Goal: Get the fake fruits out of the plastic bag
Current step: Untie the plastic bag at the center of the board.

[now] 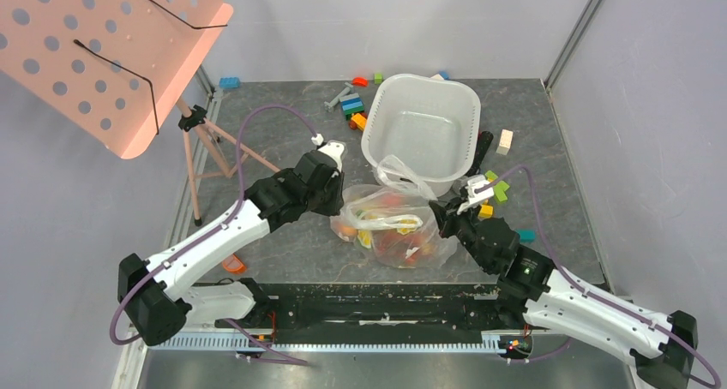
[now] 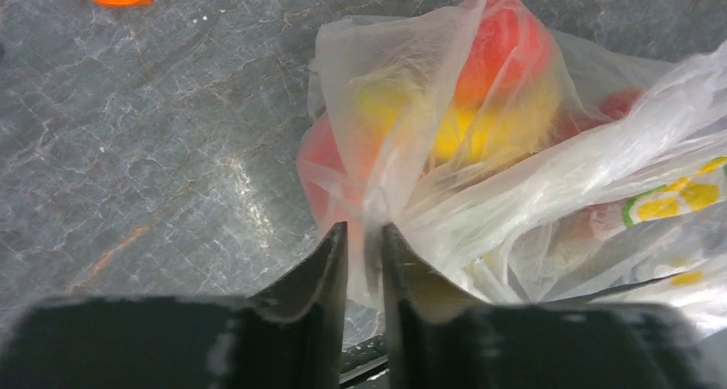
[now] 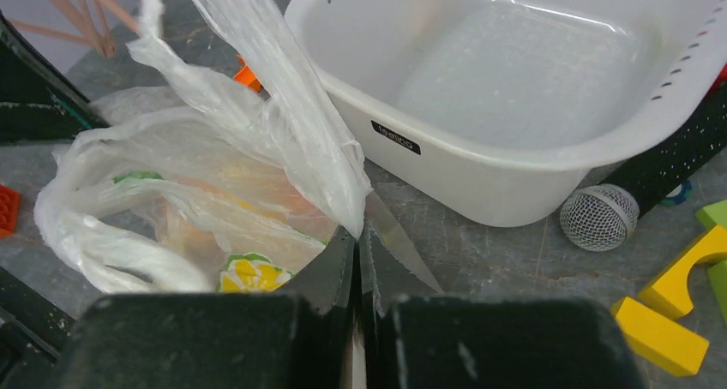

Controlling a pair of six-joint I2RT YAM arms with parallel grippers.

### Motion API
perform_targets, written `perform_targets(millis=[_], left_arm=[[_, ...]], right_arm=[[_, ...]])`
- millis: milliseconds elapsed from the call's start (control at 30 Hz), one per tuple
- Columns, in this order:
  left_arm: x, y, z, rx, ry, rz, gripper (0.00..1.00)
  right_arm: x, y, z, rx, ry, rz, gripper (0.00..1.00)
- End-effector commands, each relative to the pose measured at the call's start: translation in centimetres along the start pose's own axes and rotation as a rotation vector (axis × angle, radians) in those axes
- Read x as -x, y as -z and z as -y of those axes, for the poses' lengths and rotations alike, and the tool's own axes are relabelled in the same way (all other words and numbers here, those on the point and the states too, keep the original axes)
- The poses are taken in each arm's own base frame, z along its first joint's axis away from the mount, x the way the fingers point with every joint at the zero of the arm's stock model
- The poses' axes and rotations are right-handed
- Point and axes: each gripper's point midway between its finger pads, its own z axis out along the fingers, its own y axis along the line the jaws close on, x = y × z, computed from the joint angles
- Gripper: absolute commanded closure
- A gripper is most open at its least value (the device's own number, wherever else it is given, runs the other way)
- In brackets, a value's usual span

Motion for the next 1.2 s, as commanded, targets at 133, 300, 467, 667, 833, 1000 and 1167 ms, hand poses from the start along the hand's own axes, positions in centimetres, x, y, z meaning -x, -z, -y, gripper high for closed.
perform_targets(millis=[133,300,467,667,833,1000,1167], left_arm=[[2.5,3.4,0.9,-0.079,-0.032,0.105,0.18],[4.5,7.6,4.8,-0.321,-0.131,0.24,0.06],[4.1,10.3,10.1,-0.474,-0.292,0.338,0.0],[0.9,9.0,15.3,-0.458,-0.666,0.388,0.0],[0.3,7.9,17.3,-0.467,-0.898,0.487,0.0],[1.8,6.8,17.4,-0.374,-1.035,0.625,0.0],[1.9,4.7,17.5,-0.294,-1.129,0.579,0.03]], right_arm=[[1.3,0.2,0.6,-0.042,-0.147,0.079,1.0],[1.5,0.2,0.6,-0.043,-0.143,0.081,1.0],[1.7,0.1,0.2,-0.031,-0.147,0.078,1.0],[1.6,-0.1,-0.3,-0.008,-0.152,0.064,1.0],[1.4,0.0,-0.5,0.007,-0.138,0.051,1.0],[1.3,0.2,-0.6,0.019,-0.139,0.053,1.0],[1.1,0.3,-0.7,0.029,-0.136,0.048,1.0]])
